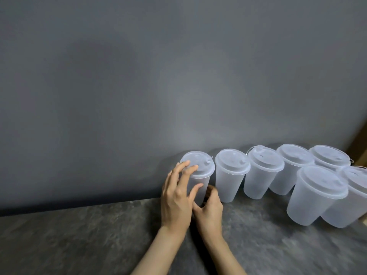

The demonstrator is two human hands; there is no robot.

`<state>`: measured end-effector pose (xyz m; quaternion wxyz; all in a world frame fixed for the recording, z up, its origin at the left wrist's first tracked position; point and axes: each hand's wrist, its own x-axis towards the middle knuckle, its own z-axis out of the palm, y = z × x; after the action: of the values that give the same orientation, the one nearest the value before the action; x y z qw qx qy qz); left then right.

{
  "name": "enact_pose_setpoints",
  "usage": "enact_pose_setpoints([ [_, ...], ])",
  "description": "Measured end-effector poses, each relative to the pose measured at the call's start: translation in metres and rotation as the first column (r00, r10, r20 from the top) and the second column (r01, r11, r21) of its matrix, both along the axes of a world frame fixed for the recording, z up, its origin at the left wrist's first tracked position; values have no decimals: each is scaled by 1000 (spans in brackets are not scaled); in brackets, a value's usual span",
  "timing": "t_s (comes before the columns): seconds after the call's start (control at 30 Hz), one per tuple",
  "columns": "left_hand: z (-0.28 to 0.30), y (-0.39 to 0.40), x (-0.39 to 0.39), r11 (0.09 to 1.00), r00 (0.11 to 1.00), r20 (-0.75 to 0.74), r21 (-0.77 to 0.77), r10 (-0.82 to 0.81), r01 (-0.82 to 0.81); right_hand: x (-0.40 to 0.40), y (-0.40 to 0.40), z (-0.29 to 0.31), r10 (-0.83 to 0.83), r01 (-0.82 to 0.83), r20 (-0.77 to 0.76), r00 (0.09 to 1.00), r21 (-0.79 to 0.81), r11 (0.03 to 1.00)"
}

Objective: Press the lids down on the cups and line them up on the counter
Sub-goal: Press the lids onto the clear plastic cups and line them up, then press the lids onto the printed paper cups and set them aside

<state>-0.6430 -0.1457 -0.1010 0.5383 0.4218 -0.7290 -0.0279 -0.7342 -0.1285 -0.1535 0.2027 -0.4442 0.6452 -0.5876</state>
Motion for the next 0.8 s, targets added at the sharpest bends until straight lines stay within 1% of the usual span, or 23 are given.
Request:
enact_pose_setpoints([
  [0.1,2,0,0,1000,999,52,21,8,-9,3,0,1,-16,16,-48,999,-1,1000],
  [0.23,4,2,1,998,996,84,63,-15,9,4,-1,0,-38,39,-71,997,10,999],
  [0.33,4,5,6,994,989,135,97,-63,50,6,0,0,-71,73,-107,992,16,997],
  [0.43,1,10,17,984,970,191,122,-150,128,6,2,-1,-79,85,-134,988,38,996],
  [0.5,-1,15,31,985,965,211,98,-158,140,7,8,-2,-76,83,-139,987,45,996],
  [0.6,-9,24,66,994,974,198,51,-106,98,8,18,-3,-121,129,-158,980,39,991],
  [0.67,-17,30,98,999,982,187,42,-39,31,12,26,0,-163,172,-182,970,36,984],
  [0.73,-25,38,134,996,978,204,65,40,-54,19,35,4,-187,198,-251,950,17,980],
  [0.8,-32,44,175,986,970,208,74,129,-147,34,44,8,-163,161,-336,928,-35,986],
])
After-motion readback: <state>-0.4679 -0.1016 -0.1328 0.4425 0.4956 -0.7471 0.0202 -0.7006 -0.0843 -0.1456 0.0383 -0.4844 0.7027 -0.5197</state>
